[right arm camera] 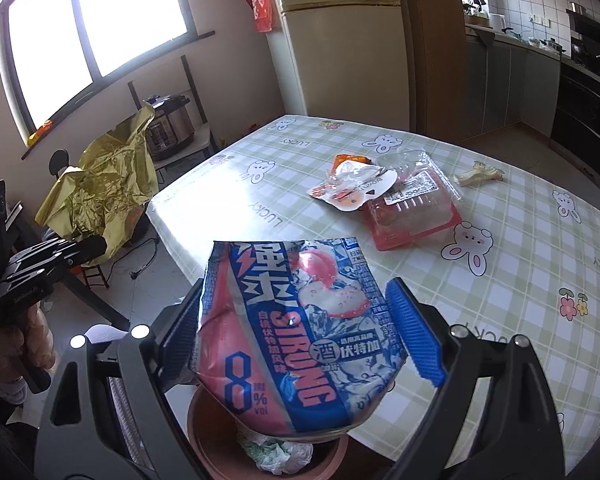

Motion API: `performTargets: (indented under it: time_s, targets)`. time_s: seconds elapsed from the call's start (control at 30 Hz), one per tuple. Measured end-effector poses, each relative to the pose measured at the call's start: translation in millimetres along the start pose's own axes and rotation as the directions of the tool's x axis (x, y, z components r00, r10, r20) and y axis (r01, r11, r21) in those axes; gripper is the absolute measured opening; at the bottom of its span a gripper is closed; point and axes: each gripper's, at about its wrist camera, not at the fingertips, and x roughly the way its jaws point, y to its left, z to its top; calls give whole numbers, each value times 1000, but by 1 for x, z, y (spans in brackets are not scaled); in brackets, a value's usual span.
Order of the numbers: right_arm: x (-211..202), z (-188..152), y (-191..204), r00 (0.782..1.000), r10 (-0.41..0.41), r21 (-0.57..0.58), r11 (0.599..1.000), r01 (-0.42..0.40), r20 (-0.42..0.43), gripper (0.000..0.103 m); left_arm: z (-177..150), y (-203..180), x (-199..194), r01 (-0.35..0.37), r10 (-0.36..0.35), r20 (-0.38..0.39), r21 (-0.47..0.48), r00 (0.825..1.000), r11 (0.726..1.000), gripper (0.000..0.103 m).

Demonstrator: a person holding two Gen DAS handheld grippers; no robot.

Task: Collect trash
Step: 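Lower the blue snack bag into the bin and open the right gripper, then move the gold foil over the bin and open the left gripper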

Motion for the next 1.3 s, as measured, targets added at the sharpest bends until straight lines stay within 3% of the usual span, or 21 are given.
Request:
performTargets:
  time_s: [0.3,0.63,1.0,1.3]
  targets:
    - [-23,-24,50,999,33,-22,999,-34,-18,87,-12,4,-54,-10,11,63,-8,998,1000,11]
    - [-24,-41,84,996,63,-52,996,-66,-60,88,-19,13,-73,-3,6,86,-34,996,999,11]
    - [-49,-15,64,999,3,-34,999,-1,45,97,-20,5,-57,10,-10,46,15,999,1000,11]
    - [-84,4,39,988,-39,6,999,38,147,97,-28,-17,-36,96,-94,-32,52,995,994,11]
